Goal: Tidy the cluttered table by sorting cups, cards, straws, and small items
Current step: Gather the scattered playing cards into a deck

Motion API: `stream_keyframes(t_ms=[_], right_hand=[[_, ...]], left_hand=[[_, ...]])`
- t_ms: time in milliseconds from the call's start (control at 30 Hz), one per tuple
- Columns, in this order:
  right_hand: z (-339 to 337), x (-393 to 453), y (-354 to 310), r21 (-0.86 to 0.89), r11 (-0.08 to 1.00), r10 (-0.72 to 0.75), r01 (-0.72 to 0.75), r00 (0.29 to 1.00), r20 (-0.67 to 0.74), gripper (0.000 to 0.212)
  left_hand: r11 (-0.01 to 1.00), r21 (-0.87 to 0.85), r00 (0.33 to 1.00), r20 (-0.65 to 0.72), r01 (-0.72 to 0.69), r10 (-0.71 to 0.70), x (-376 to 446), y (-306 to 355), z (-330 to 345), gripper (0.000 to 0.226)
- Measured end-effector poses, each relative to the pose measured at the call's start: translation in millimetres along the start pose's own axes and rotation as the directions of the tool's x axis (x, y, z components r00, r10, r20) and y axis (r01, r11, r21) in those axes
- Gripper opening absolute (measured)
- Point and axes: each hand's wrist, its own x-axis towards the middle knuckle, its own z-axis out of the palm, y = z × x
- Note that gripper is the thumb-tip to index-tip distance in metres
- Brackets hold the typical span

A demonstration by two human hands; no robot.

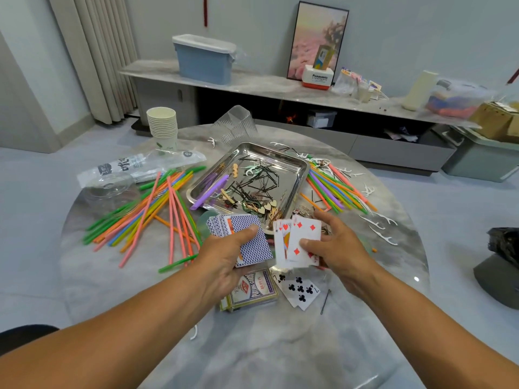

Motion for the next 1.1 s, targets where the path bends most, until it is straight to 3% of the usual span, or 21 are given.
stream_keyframes(t_ms=[100, 200, 300, 367, 400, 467, 533, 600, 733, 800, 833, 900, 967, 1033, 1100], right_hand=[[-11.5, 5.1, 10.6, -0.309, 0.95, 0.051, -0.048, 0.999, 0.002, 0.068], [-11.6, 2.7, 18.4, -0.508, 0.861, 0.061, -0.017, 0.996, 0.07, 0.077], [-2.7, -0.9, 19.5, -0.66, 0.748, -0.08, 0.068, 0.997, 0.012, 0.066], [0.5, -4.2, 13.3, -0.593, 0.789, -0.241, 0.158, 0.968, -0.063, 0.044], [1.7, -6.3, 6.8, -0.439, 0.879, -0.239, 0.186, 0.968, -0.07, 0.036], [5.1, -14.2, -5.9, -0.124, 0.987, -0.099, 0.106, 0.993, 0.061, 0.027], [9.1, -18.2, -8.6, -0.111, 0.994, -0.002, 0.024, 0.981, 0.195, 0.02], [11.8, -17.3, -5.2, -0.113, 0.993, 0.047, -0.021, 0.972, 0.232, 0.021], [9.8, -16.9, -6.9, -0.012, 0.993, 0.117, -0.117, 0.973, 0.199, 0.017], [10.3, -16.2, -6.5, 0.048, 0.996, 0.072, -0.078, 0.991, 0.115, 0.013], [11.4, -15.3, -4.3, 0.04, 0.999, -0.004, 0.002, 0.999, 0.044, 0.011], [12.6, -15.0, 0.7, -0.213, 0.942, -0.287, 0.26, 0.952, -0.108, 0.01], [18.2, -18.3, 6.1, -0.495, 0.75, -0.53, 0.439, 0.846, -0.052, 0.017], [29.5, -23.7, 11.7, -0.541, 0.678, -0.549, 0.498, 0.832, 0.079, 0.029], [38.2, -26.2, 15.7, -0.467, 0.755, -0.457, 0.461, 0.88, 0.129, 0.034]], left_hand=[[0.999, -0.04, 1.0, -0.027, 0.012, -0.013, 2.4, 5.9, -3.0, 0.019], [0.999, -0.034, 0.999, 0.001, 0.033, -0.033, 4.9, 3.6, -3.7, 0.014], [1.0, 0.002, 0.999, 0.022, 0.026, -0.026, 6.9, -2.9, -1.2, 0.026], [0.999, 0.034, 0.999, 0.042, 0.019, -0.021, 6.5, -6.8, 0.5, 0.032], [0.998, 0.055, 0.998, 0.053, 0.013, -0.016, 6.2, -8.7, 1.5, 0.033], [0.996, 0.086, 0.996, 0.086, 0.0, -0.007, 5.4, -13.6, 2.9, 0.034], [0.996, 0.087, 0.993, 0.12, -0.007, -0.004, 4.0, -17.7, 4.2, 0.032], [0.997, 0.08, 0.992, 0.126, -0.012, 0.002, 4.3, -19.7, 4.6, 0.031], [0.998, 0.065, 0.997, 0.076, -0.02, 0.015, 6.4, -18.4, 2.6, 0.033], [0.998, 0.065, 0.998, 0.066, -0.021, 0.017, 7.4, -17.4, 1.3, 0.034], [0.998, 0.061, 0.998, 0.058, -0.019, 0.015, 8.5, -17.2, 0.7, 0.033], [0.999, 0.044, 0.999, 0.041, -0.01, 0.008, 9.2, -17.7, 0.2, 0.031], [0.999, 0.032, 0.999, 0.037, -0.002, 0.001, 8.4, -19.0, 1.3, 0.029], [1.0, 0.007, 0.998, 0.059, -0.011, 0.011, 7.3, -20.2, 3.0, 0.026], [0.999, -0.025, 0.997, 0.071, -0.022, 0.024, 6.5, -20.0, 3.7, 0.023]])
